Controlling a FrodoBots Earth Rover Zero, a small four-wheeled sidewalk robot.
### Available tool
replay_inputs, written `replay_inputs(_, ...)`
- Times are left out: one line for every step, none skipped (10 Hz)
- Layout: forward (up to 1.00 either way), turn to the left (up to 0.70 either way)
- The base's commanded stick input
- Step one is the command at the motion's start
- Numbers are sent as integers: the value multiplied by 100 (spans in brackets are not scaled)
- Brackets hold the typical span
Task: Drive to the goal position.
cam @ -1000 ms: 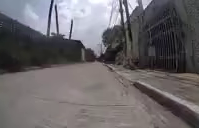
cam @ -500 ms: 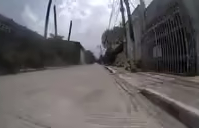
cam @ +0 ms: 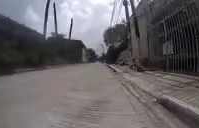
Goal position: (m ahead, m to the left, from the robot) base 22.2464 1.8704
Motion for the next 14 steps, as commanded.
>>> replay_inputs(100,0)
replay_inputs(100,0)
replay_inputs(100,0)
replay_inputs(100,0)
replay_inputs(100,0)
replay_inputs(100,0)
replay_inputs(100,0)
replay_inputs(100,0)
replay_inputs(100,0)
replay_inputs(100,0)
replay_inputs(100,0)
replay_inputs(100,0)
replay_inputs(100,0)
replay_inputs(100,0)
